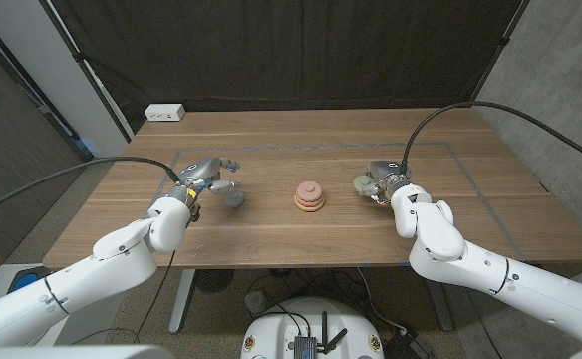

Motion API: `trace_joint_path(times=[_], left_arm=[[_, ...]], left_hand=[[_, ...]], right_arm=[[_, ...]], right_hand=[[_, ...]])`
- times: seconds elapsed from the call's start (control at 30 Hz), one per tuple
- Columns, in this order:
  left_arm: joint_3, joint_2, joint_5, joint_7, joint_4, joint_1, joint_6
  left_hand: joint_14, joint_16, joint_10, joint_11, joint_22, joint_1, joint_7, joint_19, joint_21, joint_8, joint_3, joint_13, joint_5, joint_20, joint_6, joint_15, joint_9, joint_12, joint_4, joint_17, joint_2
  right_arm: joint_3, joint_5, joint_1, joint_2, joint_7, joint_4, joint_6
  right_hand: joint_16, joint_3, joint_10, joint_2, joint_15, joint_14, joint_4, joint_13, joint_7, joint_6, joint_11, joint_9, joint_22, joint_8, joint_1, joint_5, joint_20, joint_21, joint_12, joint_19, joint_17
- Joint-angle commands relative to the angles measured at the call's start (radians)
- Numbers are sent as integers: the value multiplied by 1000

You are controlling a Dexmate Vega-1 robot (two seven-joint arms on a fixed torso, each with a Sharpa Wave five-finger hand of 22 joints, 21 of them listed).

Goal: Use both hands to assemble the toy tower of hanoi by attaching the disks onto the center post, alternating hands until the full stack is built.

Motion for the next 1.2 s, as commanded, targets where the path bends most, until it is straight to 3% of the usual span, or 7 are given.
trace_joint_path(times=[0.03,0.73,1.2], left_arm=[[-11,1,-5,10,2,8,-7],[-27,7,-8,23,-2,27,-19],[-37,2,-13,34,9,36,-44]], left_hand=[[2,7,6,0,2,2,0,10,-2,1,8,2,10,-124,8,-54,4,4,-4,4,5],[2,8,9,0,3,1,-1,10,-2,-2,15,4,10,-125,9,-54,4,2,-6,4,4],[1,8,8,0,4,1,0,11,0,-2,21,6,11,-125,12,-54,5,-1,-7,2,2]], right_arm=[[41,-2,-28,-15,9,-36,57],[109,-17,-71,-28,40,-63,216],[156,-14,-91,-11,41,-66,336]], right_hand=[[12,34,68,41,-26,11,22,5,-38,55,-56,2,4,10,29,7,-69,-3,-2,7,4],[22,41,78,37,-26,16,22,11,-45,67,-65,-1,9,13,23,12,-69,-3,-5,13,4],[29,45,79,35,-26,17,22,14,-46,67,-69,-3,10,12,20,15,-69,-7,-9,13,4]])
